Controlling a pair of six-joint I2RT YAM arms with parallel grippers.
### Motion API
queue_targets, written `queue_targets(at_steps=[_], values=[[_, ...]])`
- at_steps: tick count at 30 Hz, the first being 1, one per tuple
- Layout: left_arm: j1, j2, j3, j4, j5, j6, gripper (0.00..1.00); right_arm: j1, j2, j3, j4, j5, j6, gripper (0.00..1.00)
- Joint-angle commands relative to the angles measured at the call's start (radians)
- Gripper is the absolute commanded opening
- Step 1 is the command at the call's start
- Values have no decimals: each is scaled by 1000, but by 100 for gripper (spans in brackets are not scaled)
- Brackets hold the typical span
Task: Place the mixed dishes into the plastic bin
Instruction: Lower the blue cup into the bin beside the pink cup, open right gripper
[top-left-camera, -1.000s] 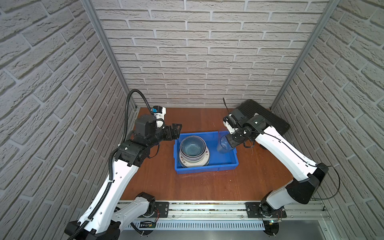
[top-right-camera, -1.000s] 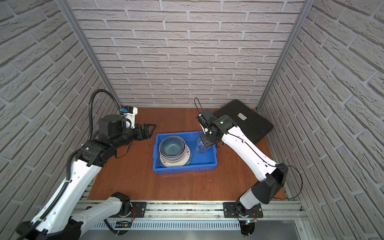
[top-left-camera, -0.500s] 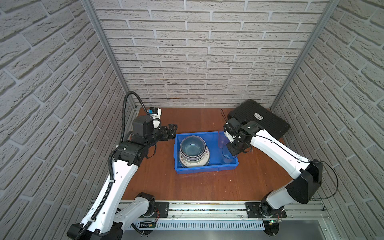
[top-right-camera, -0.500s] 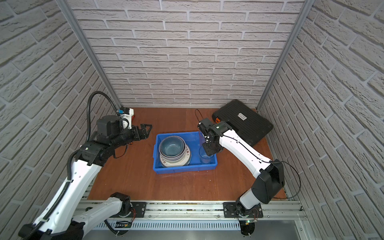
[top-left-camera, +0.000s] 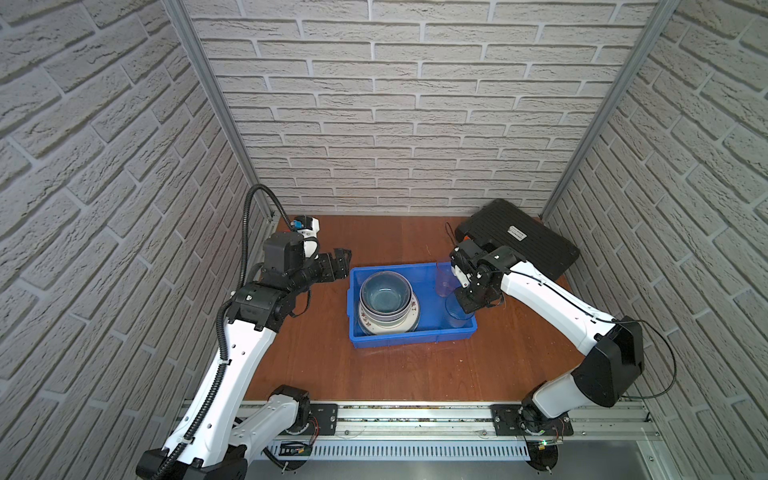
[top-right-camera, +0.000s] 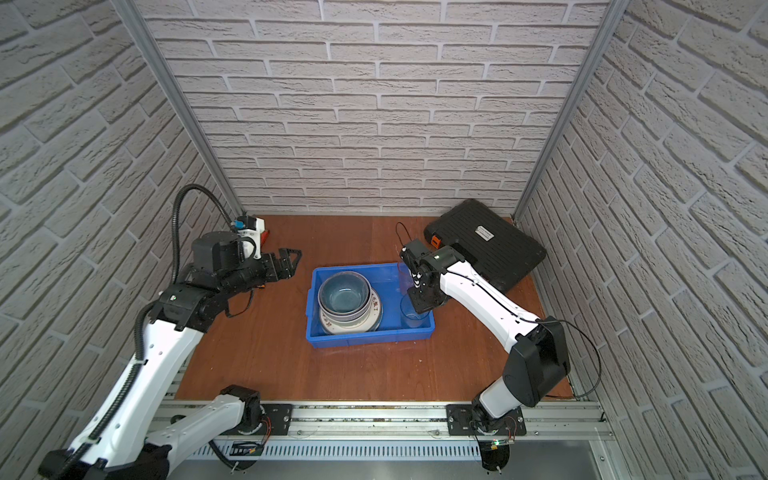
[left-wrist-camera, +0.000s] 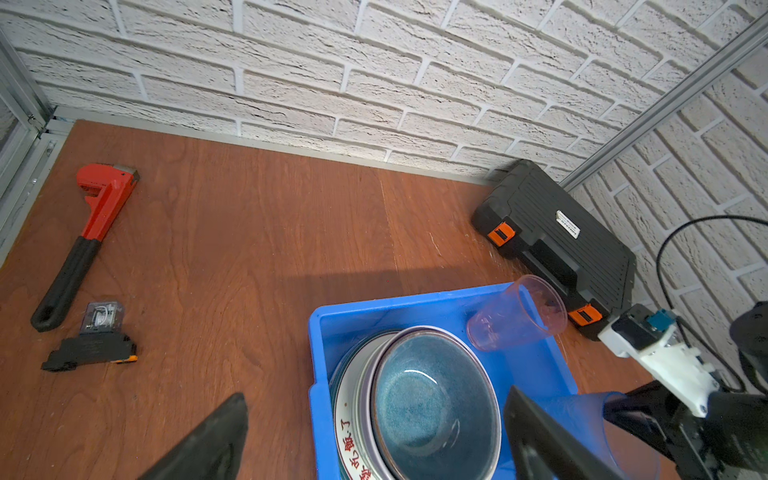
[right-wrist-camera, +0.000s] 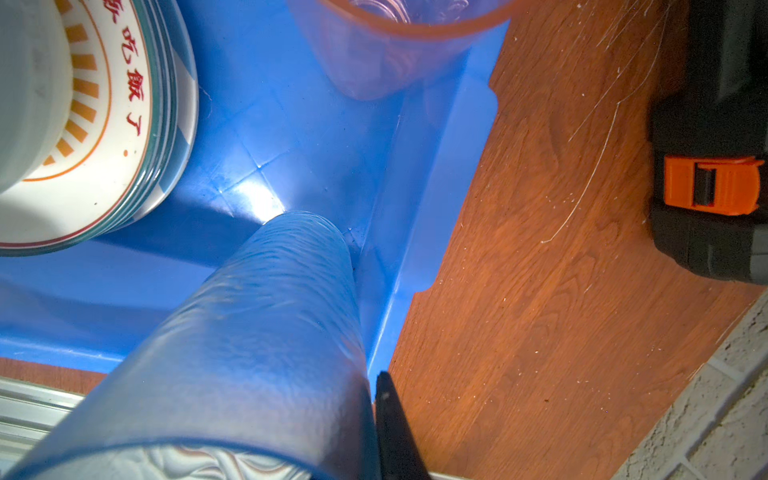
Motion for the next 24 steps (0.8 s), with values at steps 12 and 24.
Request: queue_targets(at_steps=[12,24], values=[[29,-18,-24,22,7,12,96,-22,7,-41,34,-15,15,9],[39,-16,-26,24,13,7,96,-27,28,-55,46,-17,10,13]])
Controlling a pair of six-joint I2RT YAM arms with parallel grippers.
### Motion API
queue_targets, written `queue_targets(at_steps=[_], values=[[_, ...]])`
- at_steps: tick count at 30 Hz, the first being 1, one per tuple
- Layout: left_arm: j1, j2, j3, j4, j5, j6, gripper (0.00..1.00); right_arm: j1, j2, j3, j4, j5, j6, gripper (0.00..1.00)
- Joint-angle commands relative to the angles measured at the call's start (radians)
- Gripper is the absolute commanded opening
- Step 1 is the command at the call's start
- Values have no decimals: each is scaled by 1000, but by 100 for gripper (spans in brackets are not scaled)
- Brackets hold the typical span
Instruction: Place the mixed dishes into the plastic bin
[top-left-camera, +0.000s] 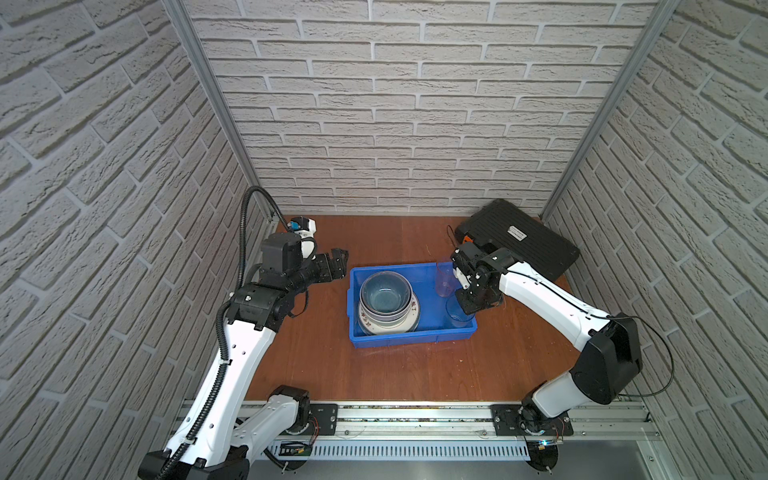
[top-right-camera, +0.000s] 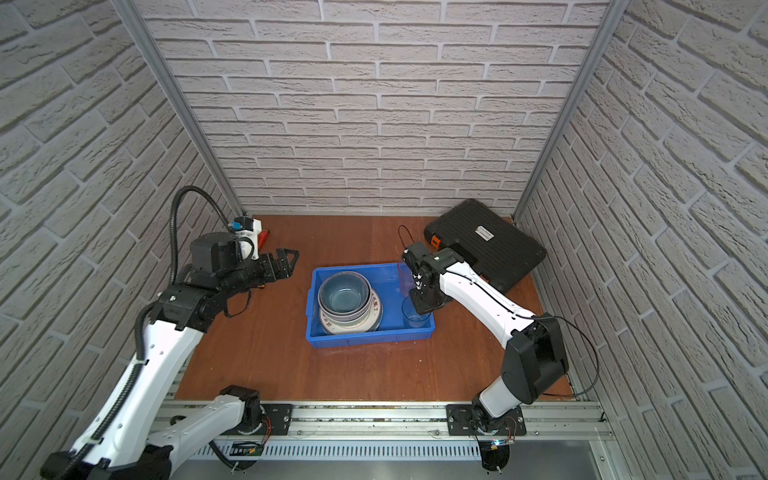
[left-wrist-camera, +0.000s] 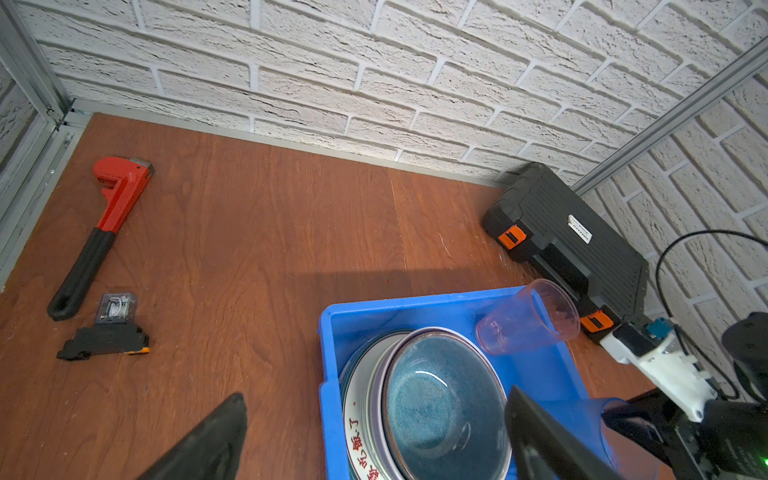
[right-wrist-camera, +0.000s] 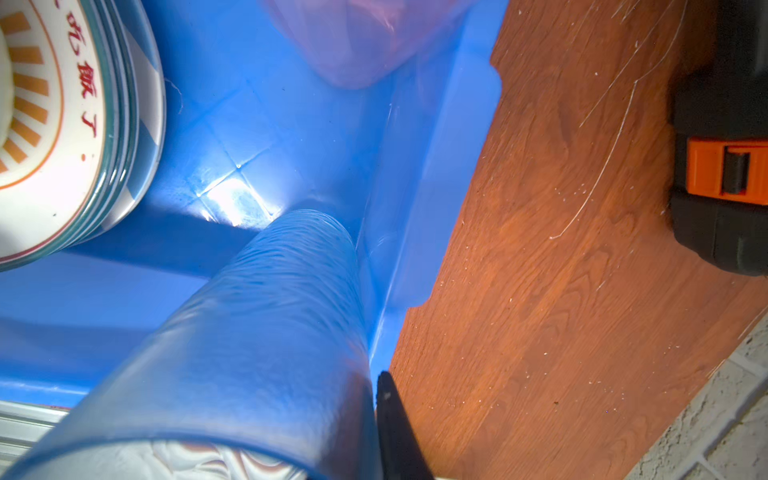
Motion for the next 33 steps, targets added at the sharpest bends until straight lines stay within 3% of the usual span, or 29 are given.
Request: queue_targets(at_steps=[1,16,33], values=[[11,-14,-12,24,9,7,96,-6,8,-18,13,-10,7,13],[23,-27,-26,20,15,3,97,-7,-17,-12,-3,-11,11,22],[88,5,-35,31,3,42,98,-7,-135,93,-38,-63,-6,45]])
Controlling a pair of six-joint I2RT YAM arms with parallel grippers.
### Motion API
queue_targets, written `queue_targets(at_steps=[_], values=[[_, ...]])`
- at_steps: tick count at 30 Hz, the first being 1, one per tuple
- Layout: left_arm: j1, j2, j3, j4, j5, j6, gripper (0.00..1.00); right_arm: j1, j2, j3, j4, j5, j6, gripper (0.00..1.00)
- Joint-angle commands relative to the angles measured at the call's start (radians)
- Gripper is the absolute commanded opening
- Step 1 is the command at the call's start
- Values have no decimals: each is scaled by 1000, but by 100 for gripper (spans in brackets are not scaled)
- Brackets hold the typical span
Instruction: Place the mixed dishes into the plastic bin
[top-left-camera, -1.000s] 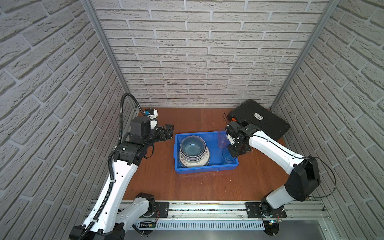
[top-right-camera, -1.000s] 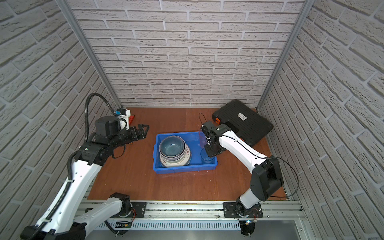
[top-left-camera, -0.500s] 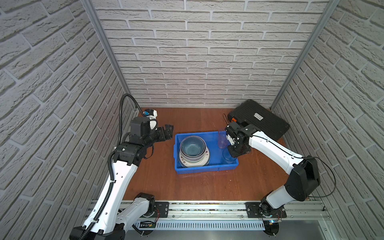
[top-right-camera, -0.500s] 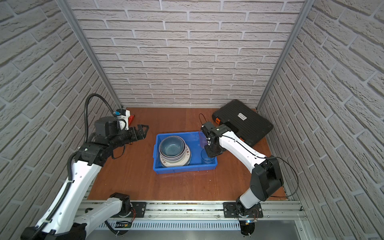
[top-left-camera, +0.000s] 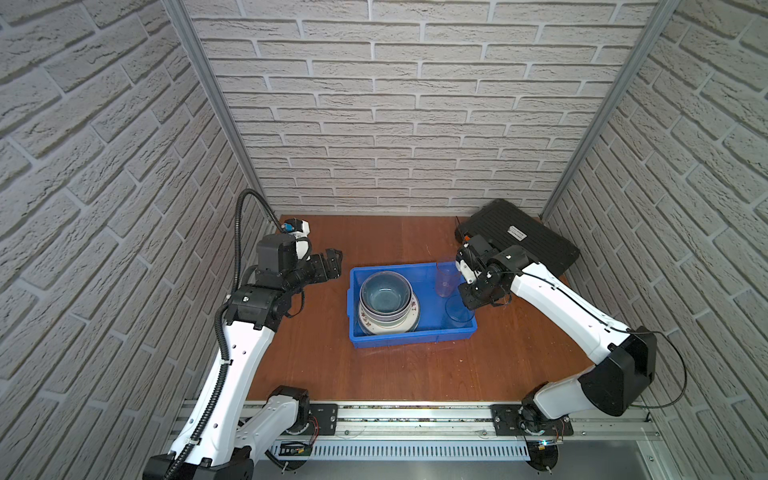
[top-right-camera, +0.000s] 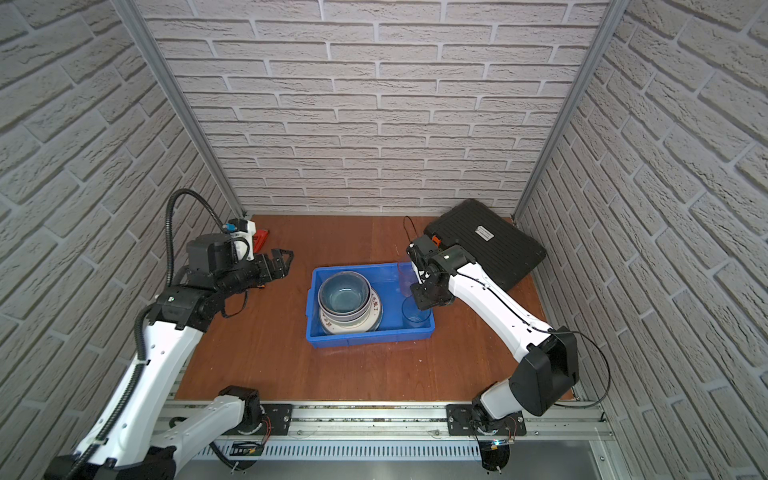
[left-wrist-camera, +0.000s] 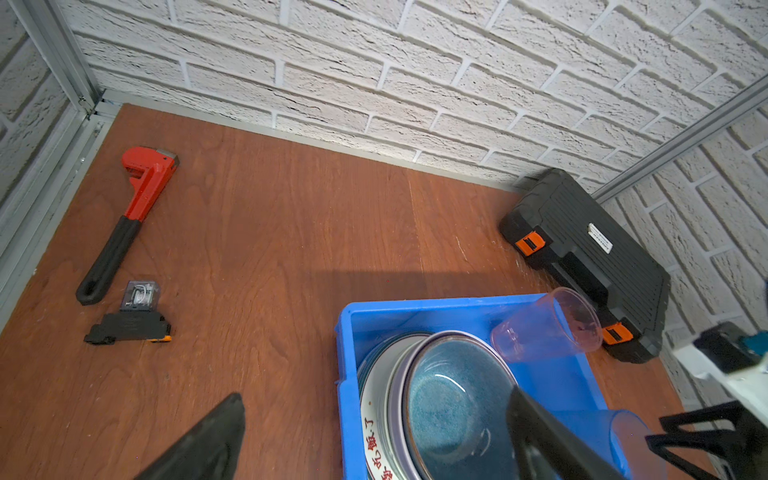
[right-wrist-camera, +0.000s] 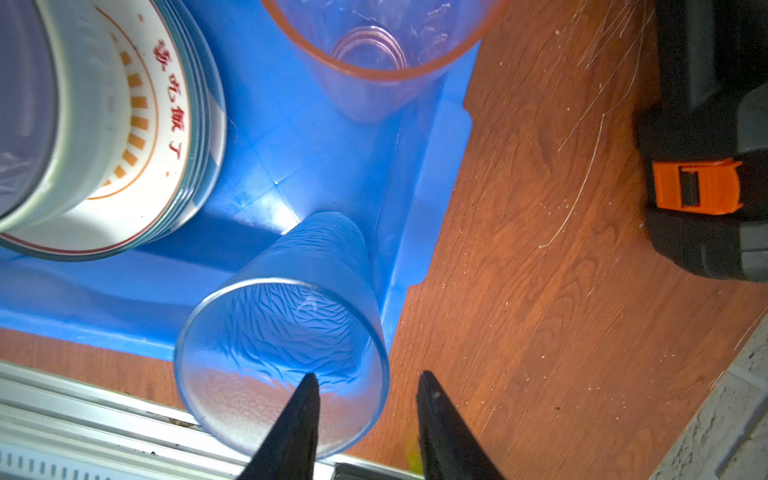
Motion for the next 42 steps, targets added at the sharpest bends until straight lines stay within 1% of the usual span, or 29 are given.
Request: queue_targets(at_steps=[1,8,11,13,17,21,27,30,33,36,39,42], values=[[31,8,-16,37,-13,34,98,-6,-51,34,-5,-30,-5,47],[113,31,-45,83,-49,49,98,-39,-127,37,67,-44,-4,56],[156,56,-51,85,-49,48,98,-65,-158,31,104,-22,-9,60],[178,77,-63,97,-49,51,98,-91,-183,15,147,3,-16,64],[212,101,-123,161,-53,67,98,-148,-219,-20,229,44,-25,73],[221,90,-239,308,-90,85,98,-213,-271,-101,364,115,-39,83],[220,53,-472,637,-178,121,98,-287,-328,-288,616,190,-64,89],[221,90,-530,727,-240,133,98,-318,-330,-388,755,212,-63,89],[219,144,-591,868,-268,144,98,-335,-311,-472,877,243,-69,89],[205,204,-647,1003,-308,175,98,-345,-287,-558,994,271,-102,89],[177,264,-692,1125,-341,216,98,-350,-279,-667,1150,280,-124,90],[148,319,-705,1171,-360,261,98,-350,-267,-777,1319,307,-140,90]])
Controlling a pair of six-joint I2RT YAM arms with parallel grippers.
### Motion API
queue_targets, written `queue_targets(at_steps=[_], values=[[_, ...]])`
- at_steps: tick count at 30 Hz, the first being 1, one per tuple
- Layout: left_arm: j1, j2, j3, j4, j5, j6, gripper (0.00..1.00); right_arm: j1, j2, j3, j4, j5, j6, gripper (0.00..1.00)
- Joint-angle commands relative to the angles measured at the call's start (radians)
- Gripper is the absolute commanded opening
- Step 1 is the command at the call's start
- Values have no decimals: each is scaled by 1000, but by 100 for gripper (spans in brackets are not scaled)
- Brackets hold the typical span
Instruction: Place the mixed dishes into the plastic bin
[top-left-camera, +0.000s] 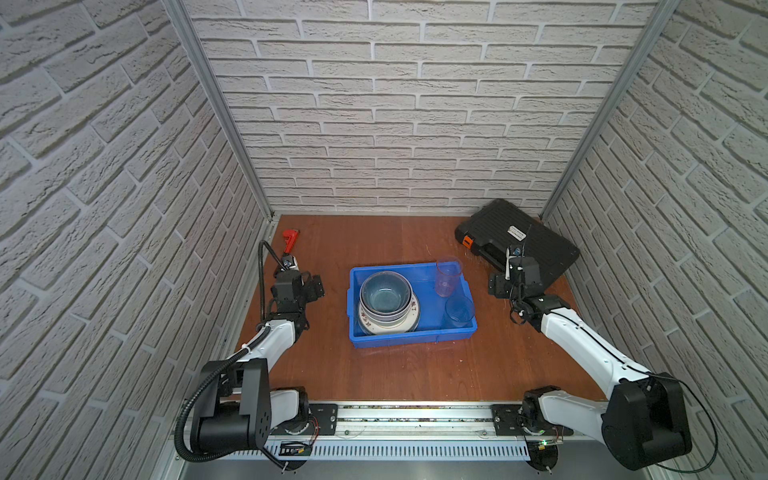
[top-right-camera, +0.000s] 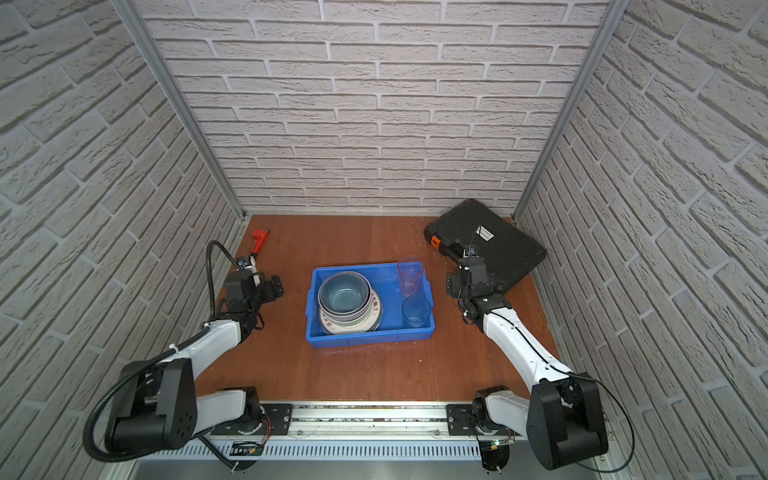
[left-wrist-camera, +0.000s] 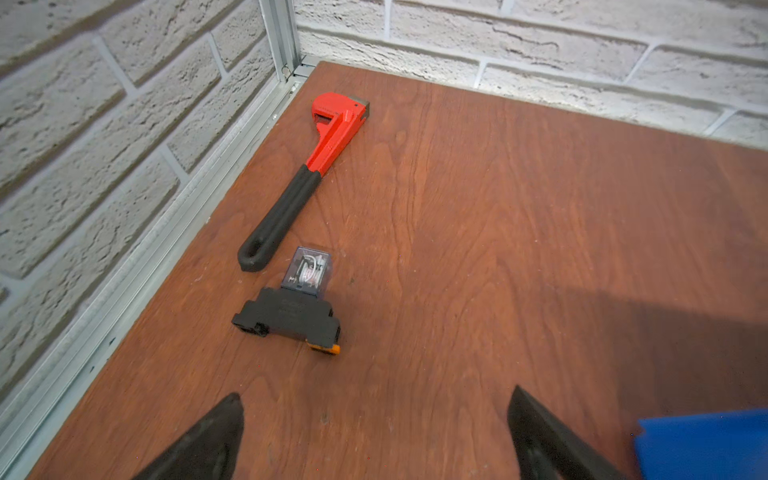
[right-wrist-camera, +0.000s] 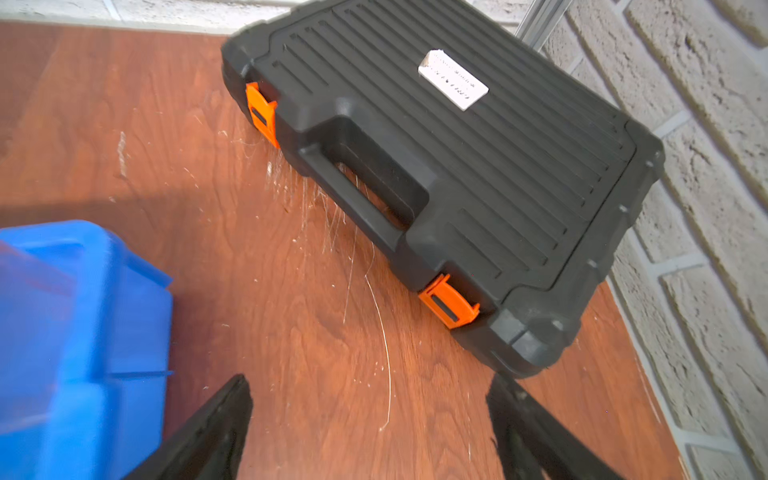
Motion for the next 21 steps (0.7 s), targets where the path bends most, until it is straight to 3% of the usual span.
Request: queue_targets(at_steps=[1,5,11,16,21], values=[[-31,42,-14,189,-51,76,98,-5,12,-91,294,54,-36,90],[-53,106,-62,317,-66,96,98,-4,42,-161,415,68,-48,90],[-68,100,-59,300,-60,113,98,-5,126,-252,650,73,-51,90],[-89,92,-75,327,-74,133,98,-4,153,-250,702,60,-64,91],[-96,65,-118,378,-90,136,98,-4,233,-296,890,29,-94,91]])
